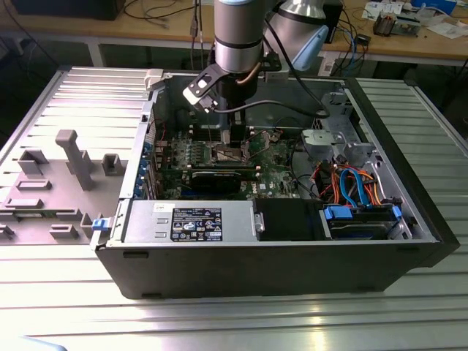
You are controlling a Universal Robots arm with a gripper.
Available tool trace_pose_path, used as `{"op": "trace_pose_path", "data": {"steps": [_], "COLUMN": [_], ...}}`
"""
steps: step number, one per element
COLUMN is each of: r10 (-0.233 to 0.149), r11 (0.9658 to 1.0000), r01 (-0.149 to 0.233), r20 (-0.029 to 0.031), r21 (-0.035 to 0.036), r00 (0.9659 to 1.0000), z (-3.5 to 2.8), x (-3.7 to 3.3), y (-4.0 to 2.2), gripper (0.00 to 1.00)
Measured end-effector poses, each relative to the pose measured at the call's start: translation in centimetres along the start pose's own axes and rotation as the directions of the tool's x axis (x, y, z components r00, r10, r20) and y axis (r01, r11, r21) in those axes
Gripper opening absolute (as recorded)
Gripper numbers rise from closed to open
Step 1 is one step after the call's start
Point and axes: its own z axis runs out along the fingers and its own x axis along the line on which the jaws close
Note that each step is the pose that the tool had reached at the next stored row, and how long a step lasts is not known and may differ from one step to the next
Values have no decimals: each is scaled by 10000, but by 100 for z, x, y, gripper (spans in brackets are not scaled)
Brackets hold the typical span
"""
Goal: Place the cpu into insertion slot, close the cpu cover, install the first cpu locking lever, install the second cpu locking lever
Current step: 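Place the cpu into insertion slot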
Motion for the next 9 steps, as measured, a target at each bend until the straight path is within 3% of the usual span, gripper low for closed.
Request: {"op": "trace_pose_path", "data": {"steps": [7,9], "r10": [67,84], "r11": [10000,10000], "r01": [-67,-84], "r20": [9,62], "r21": [21,23], "r00": [10000,9999], "z": [120,157], "x": [7,5], "y": [-5,-7], "gripper": [54,54]}}
